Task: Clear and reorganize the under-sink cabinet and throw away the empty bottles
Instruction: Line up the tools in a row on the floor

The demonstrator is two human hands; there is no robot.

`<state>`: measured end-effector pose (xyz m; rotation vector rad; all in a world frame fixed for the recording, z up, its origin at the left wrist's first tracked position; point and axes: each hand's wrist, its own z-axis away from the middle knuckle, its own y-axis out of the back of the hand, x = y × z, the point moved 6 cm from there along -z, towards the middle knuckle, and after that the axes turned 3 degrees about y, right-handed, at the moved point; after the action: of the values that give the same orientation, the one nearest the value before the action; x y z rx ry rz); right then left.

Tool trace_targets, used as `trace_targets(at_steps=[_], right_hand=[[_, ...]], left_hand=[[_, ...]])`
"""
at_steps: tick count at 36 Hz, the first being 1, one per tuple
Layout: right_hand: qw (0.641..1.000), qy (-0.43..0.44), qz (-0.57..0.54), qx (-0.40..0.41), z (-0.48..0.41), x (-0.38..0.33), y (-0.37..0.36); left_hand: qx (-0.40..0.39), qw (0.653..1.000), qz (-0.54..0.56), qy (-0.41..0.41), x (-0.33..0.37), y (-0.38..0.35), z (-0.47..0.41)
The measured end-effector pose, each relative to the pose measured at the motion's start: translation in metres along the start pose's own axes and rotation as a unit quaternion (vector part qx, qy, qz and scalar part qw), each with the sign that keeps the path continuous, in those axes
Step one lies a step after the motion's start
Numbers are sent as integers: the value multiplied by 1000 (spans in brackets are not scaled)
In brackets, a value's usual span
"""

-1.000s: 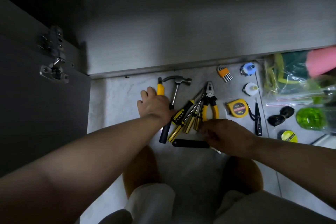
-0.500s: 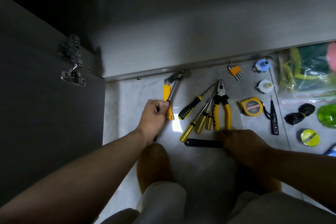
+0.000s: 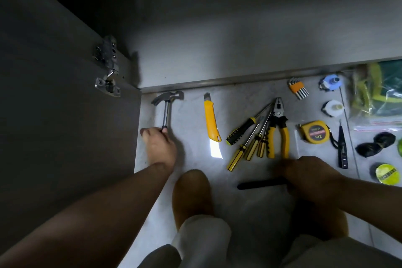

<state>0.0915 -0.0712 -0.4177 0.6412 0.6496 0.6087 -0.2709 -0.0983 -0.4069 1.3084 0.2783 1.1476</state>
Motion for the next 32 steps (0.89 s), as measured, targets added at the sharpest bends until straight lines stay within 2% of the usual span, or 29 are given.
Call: trace_targets(at_steps=[5,10,12,15,17,21,22,24,25,27,29,32], right_hand=[[998,40,-47,-3,11,4,10],[988,103,-112,35,10,-7,47],[984,118,-128,43,4,-14,64],[981,100,-165,7,-7,-20,80],[981,93,-171,-11,-17,-24,92],[983,105,-150,-9,-42,-37,128],[983,103,-149,-8,-49,-39,137],[985,96,-145,20,-64,-43,155],[984,90,-150,34,-72,-46,164],[981,74,-172,54,-85,-49,176],[973,34,-215,75,-95,-45,179],[919,-55,-370,127,-101,-36,169]], left_hand=[[-24,998,9,61,-11,-3,-15],[-37,995,19,92,-18,-6,-20],[-34,995,-8,98,-18,-7,-18],[-7,993,-60,100,-12,-5,-8],[22,996,-67,59,1,-3,-3],[35,991,-27,-123,50,-1,7],[5,988,11,-151,63,-3,11],[-139,970,139,-142,87,-15,23],[-232,948,185,-118,97,-23,33],[-371,904,200,-78,110,-37,53],[-429,880,196,-45,111,-42,62],[-418,886,194,-46,105,-40,53]])
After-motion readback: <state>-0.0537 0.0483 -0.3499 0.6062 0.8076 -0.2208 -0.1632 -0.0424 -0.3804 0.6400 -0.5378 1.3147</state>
